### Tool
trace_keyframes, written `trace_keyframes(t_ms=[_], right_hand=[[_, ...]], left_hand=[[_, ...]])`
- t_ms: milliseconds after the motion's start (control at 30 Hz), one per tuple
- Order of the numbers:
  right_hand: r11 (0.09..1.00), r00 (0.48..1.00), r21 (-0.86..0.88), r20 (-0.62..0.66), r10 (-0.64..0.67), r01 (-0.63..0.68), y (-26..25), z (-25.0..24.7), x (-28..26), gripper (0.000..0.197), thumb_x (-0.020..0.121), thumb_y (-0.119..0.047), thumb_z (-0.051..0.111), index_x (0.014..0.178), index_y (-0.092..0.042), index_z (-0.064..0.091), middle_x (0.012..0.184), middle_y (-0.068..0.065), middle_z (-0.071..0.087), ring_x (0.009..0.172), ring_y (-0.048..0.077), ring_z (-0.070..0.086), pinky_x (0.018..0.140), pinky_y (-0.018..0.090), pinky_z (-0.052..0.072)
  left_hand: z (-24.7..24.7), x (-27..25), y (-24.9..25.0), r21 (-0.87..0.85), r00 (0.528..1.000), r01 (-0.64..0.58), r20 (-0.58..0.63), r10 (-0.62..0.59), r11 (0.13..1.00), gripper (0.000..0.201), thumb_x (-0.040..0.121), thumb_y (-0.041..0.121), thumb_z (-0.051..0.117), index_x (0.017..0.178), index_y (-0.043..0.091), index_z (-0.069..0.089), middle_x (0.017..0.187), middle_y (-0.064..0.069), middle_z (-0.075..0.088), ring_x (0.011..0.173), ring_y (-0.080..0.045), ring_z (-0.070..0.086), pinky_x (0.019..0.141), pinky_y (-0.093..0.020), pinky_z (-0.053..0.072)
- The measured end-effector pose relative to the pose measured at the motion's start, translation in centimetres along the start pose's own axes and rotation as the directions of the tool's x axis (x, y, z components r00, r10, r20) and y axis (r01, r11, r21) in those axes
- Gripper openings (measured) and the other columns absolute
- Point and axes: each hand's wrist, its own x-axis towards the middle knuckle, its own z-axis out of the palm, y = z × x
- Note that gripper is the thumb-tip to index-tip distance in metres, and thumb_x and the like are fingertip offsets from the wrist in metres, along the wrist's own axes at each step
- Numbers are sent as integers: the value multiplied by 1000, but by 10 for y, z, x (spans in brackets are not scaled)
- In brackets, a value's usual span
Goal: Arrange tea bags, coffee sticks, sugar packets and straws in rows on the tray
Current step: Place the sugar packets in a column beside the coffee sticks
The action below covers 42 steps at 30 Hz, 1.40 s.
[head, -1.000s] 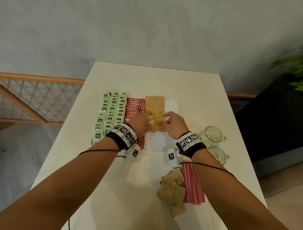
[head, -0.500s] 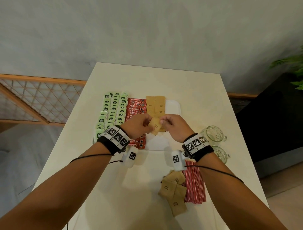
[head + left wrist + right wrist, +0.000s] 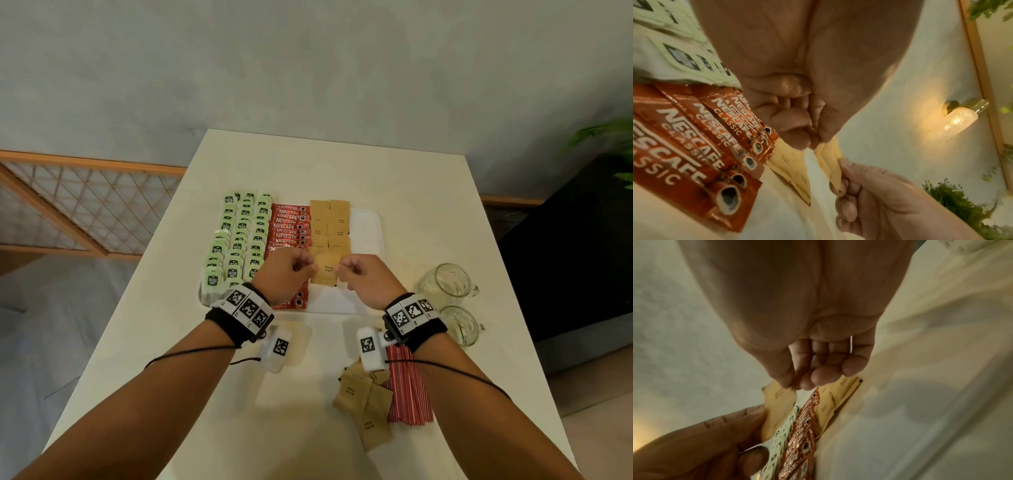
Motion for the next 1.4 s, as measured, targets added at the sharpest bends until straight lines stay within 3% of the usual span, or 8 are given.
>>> trace_keyframes(t_ms=[67,167,433,733,1000,1133,1233,1400], right_hand=[[999,998,-40,-50,28,-30,1,0,5,33,99,-29,62,81,-2,66,69,2,58,64,13,53,65,28,45],[985,996,-147,-7,85,-86,2,3,11,40,98,-28,60,75,5,61,67,13,56,59,14,49,58,25,40],[940,985,-297,-4,175,-168,-4,22,28,46,96,-27,62,54,-16,48,59,1,47,58,19,47,60,29,42],[895,981,-409,-6,192,-178,-11,28,28,39,97,-36,60,65,-16,53,65,0,56,65,22,58,56,28,41],[895,991,-439,57,120,-83,-26,-1,-26,54,97,-49,56,57,-14,47,56,3,48,53,20,48,60,33,44],[869,987,-493,113,114,-44,-22,-14,-71,34,95,-53,59,92,-21,70,87,-8,68,82,12,63,78,34,54],[831,971,-555,192,144,-13,-11,-17,-95,35,93,-53,62,116,-27,65,107,-12,62,97,9,59,88,33,50],[765,944,-644,253,213,0,10,-10,-121,53,83,-53,72,129,-30,59,111,-11,49,98,13,57,83,32,48]], left_hand=[[0,-3,-4,57,998,29,-61,-25,998,3,94,21,66,96,19,68,77,3,64,65,-5,55,63,-16,42],[-2,-19,-9,151,998,42,-47,-35,988,6,94,23,66,99,21,64,76,9,57,66,-4,53,62,-16,41],[-3,-66,-26,266,1000,-3,24,-4,964,9,93,25,67,101,26,64,81,9,62,69,-5,55,64,-19,42],[2,-83,-31,255,1000,4,14,-7,967,12,92,28,68,104,27,64,80,11,62,64,-1,56,60,-12,37],[21,-86,-14,284,976,-106,214,45,953,21,92,37,67,111,30,62,81,13,65,70,1,57,69,-16,44],[36,-86,-7,349,939,-201,335,78,915,33,90,47,66,117,28,63,88,12,66,74,-2,56,78,-26,51],[49,-86,1,393,901,-244,430,57,887,45,86,52,66,124,28,60,98,11,64,82,-6,56,79,-29,50],[72,-88,12,486,857,-314,515,23,816,72,75,62,72,133,25,50,106,8,59,86,-11,53,72,-29,41]])
